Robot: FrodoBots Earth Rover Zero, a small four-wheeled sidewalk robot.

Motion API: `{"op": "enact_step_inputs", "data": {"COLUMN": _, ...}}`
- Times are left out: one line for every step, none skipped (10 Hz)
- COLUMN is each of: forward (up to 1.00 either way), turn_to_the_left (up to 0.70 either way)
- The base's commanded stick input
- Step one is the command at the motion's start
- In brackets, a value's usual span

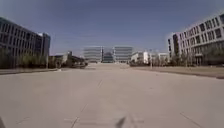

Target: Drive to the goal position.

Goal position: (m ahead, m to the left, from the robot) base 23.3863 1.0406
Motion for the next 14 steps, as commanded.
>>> {"op": "enact_step_inputs", "data": {"forward": 0.70, "turn_to_the_left": 0.00}}
{"op": "enact_step_inputs", "data": {"forward": 0.70, "turn_to_the_left": 0.00}}
{"op": "enact_step_inputs", "data": {"forward": 0.70, "turn_to_the_left": 0.00}}
{"op": "enact_step_inputs", "data": {"forward": 0.70, "turn_to_the_left": 0.00}}
{"op": "enact_step_inputs", "data": {"forward": 0.70, "turn_to_the_left": 0.00}}
{"op": "enact_step_inputs", "data": {"forward": 0.70, "turn_to_the_left": 0.00}}
{"op": "enact_step_inputs", "data": {"forward": 0.70, "turn_to_the_left": 0.00}}
{"op": "enact_step_inputs", "data": {"forward": 0.70, "turn_to_the_left": 0.00}}
{"op": "enact_step_inputs", "data": {"forward": 0.70, "turn_to_the_left": 0.00}}
{"op": "enact_step_inputs", "data": {"forward": 0.70, "turn_to_the_left": 0.00}}
{"op": "enact_step_inputs", "data": {"forward": 0.70, "turn_to_the_left": 0.00}}
{"op": "enact_step_inputs", "data": {"forward": 0.70, "turn_to_the_left": 0.00}}
{"op": "enact_step_inputs", "data": {"forward": 0.70, "turn_to_the_left": 0.00}}
{"op": "enact_step_inputs", "data": {"forward": 0.70, "turn_to_the_left": 0.00}}
